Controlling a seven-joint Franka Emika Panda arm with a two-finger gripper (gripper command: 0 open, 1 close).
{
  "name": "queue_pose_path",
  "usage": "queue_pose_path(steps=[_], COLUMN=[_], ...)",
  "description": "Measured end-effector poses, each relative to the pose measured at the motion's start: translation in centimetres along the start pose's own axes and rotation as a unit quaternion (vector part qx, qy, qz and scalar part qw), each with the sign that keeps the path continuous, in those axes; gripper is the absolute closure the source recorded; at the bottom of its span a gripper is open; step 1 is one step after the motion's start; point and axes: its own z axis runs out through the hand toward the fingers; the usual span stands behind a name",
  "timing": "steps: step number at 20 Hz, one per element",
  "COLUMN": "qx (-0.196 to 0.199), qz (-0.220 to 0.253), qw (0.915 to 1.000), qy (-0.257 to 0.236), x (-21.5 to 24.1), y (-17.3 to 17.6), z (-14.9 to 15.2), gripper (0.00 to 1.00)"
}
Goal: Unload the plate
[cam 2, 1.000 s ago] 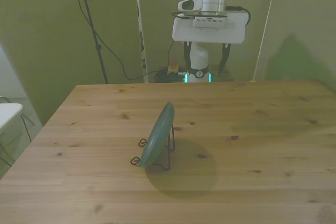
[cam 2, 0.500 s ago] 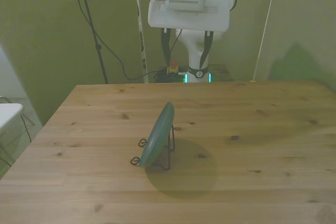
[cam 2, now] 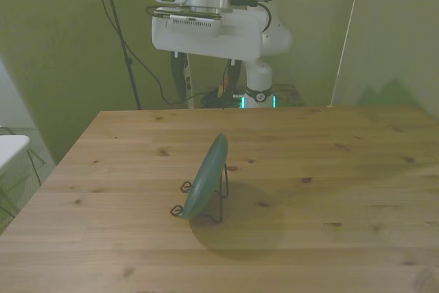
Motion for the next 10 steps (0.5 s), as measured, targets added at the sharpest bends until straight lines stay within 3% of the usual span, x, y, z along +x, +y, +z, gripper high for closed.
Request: queue_pose_path(steps=[4, 10], qx=[0.011, 0.006], qz=[-0.036, -0.04], qw=[0.9993, 0.9992], qy=[-0.003, -0.002], x=[0.9, 1.3], y=[-1.5, -3.0], z=[-0.5, 0.9], gripper=[0.0, 0.0])
